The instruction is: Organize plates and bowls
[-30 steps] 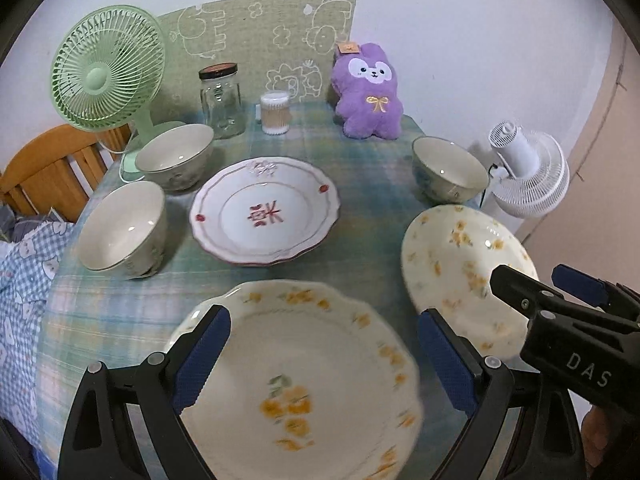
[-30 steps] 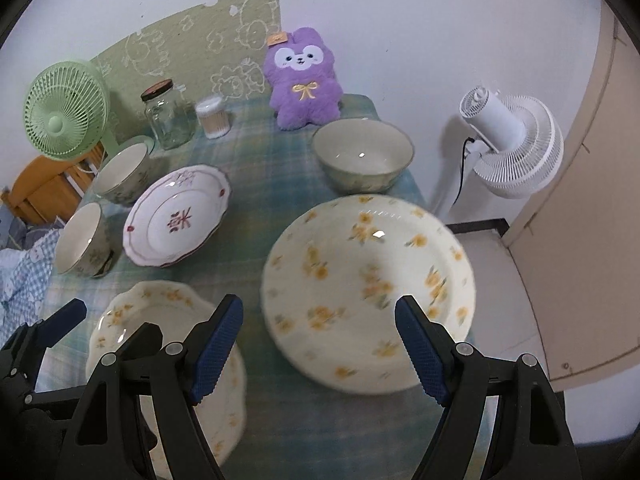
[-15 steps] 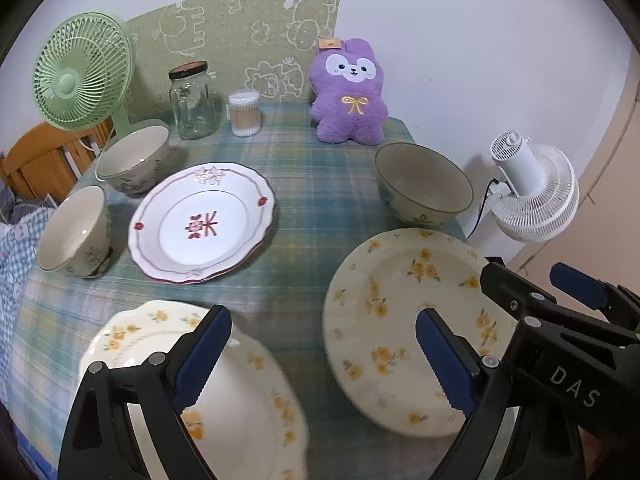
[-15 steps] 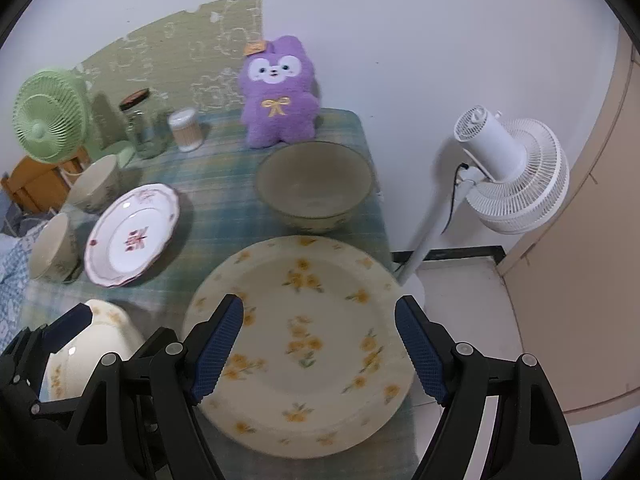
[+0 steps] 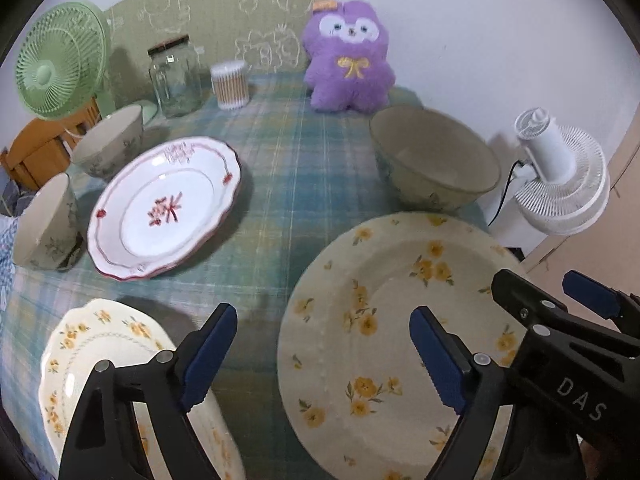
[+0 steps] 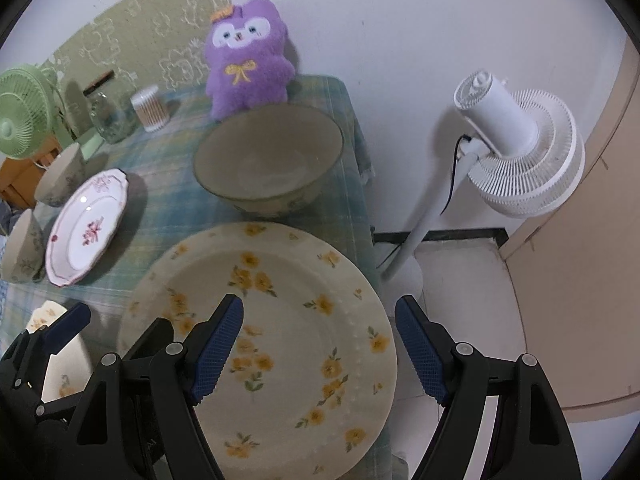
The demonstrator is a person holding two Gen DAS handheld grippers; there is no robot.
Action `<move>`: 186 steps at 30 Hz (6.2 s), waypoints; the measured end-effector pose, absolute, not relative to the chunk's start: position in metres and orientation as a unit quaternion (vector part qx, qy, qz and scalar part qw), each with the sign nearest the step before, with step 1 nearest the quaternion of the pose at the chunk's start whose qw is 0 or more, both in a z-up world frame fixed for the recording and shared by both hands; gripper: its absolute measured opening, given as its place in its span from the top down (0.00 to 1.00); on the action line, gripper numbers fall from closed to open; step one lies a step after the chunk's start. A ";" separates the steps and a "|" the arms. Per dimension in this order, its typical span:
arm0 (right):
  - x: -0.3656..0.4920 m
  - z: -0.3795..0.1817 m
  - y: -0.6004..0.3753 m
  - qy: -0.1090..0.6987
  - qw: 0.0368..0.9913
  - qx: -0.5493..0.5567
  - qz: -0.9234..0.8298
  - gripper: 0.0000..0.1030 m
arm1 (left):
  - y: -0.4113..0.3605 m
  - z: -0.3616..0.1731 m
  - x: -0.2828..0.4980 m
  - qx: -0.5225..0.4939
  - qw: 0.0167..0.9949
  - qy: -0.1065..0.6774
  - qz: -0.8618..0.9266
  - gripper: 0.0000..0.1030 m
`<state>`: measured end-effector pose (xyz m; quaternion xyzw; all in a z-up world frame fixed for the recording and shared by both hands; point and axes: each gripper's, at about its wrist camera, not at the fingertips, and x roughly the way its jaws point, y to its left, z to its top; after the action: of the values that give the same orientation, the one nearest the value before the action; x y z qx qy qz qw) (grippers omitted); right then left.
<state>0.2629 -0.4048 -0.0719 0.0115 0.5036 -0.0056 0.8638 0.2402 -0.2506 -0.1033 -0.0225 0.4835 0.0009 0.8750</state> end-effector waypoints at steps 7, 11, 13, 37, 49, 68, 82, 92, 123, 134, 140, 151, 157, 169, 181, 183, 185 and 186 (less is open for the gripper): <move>0.271 -0.093 -0.407 0.527 0.850 0.012 -0.012 0.21 | -0.255 -0.121 0.245 -0.023 0.864 0.503 0.000 0.22; 0.274 -0.098 -0.407 0.530 0.848 0.003 -0.012 0.22 | -0.254 -0.128 0.249 -0.027 0.858 0.513 0.001 0.30; 0.276 -0.101 -0.408 0.533 0.846 0.003 -0.011 0.22 | -0.254 -0.129 0.252 -0.028 0.856 0.516 0.000 0.32; 0.265 -0.115 -0.417 0.560 0.827 0.040 -0.029 0.34 | -0.252 -0.128 0.250 -0.032 0.860 0.509 0.002 0.39; 0.248 -0.107 -0.422 0.565 0.821 0.073 -0.031 0.35 | -0.256 -0.116 0.240 -0.017 0.863 0.505 -0.010 0.39; 0.221 -0.067 -0.388 0.543 0.837 0.066 -0.025 0.36 | -0.223 -0.081 0.213 -0.012 0.871 0.491 -0.010 0.39; 0.196 -0.057 -0.322 0.541 0.839 0.054 -0.014 0.38 | -0.162 -0.073 0.186 -0.014 0.873 0.487 -0.003 0.39; 0.186 -0.062 -0.269 0.550 0.834 0.041 0.001 0.38 | -0.110 -0.076 0.173 -0.023 0.870 0.493 0.012 0.38; 0.183 -0.094 -0.215 0.581 0.814 -0.005 0.005 0.44 | -0.066 -0.115 0.168 -0.018 0.857 0.514 0.032 0.31; 0.179 -0.093 -0.214 0.576 0.817 -0.011 0.022 0.52 | -0.078 -0.118 0.165 0.037 0.860 0.508 0.046 0.24; 0.182 -0.096 -0.211 0.578 0.815 -0.001 0.023 0.51 | -0.067 -0.107 0.163 0.007 0.862 0.505 0.047 0.24; 0.186 -0.105 -0.192 0.576 0.817 -0.001 0.018 0.40 | -0.047 -0.099 0.156 -0.005 0.862 0.504 0.047 0.23; 0.189 -0.101 -0.195 0.583 0.812 0.011 0.022 0.36 | -0.040 -0.097 0.155 -0.012 0.862 0.507 0.027 0.20; 0.182 -0.032 -0.188 0.510 0.860 0.019 -0.011 0.25 | -0.021 -0.060 0.163 -0.019 0.879 0.475 -0.025 0.11; 0.203 0.011 -0.190 0.464 0.885 0.031 0.011 0.25 | -0.029 -0.027 0.187 -0.031 0.892 0.449 -0.026 0.11; 0.212 0.012 -0.193 0.458 0.888 0.032 0.019 0.25 | -0.033 -0.025 0.195 -0.035 0.896 0.442 -0.017 0.12; 0.225 0.010 -0.196 0.459 0.887 0.031 0.029 0.25 | -0.037 -0.025 0.202 -0.034 0.898 0.438 -0.003 0.12; 0.231 0.010 -0.197 0.459 0.887 0.031 0.033 0.25 | -0.039 -0.026 0.207 -0.037 0.898 0.438 0.006 0.12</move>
<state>0.2312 -0.1971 0.0097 0.0309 0.4590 0.0333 0.8873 0.2071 -0.0391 -0.0257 -0.0372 0.4384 0.0061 0.8980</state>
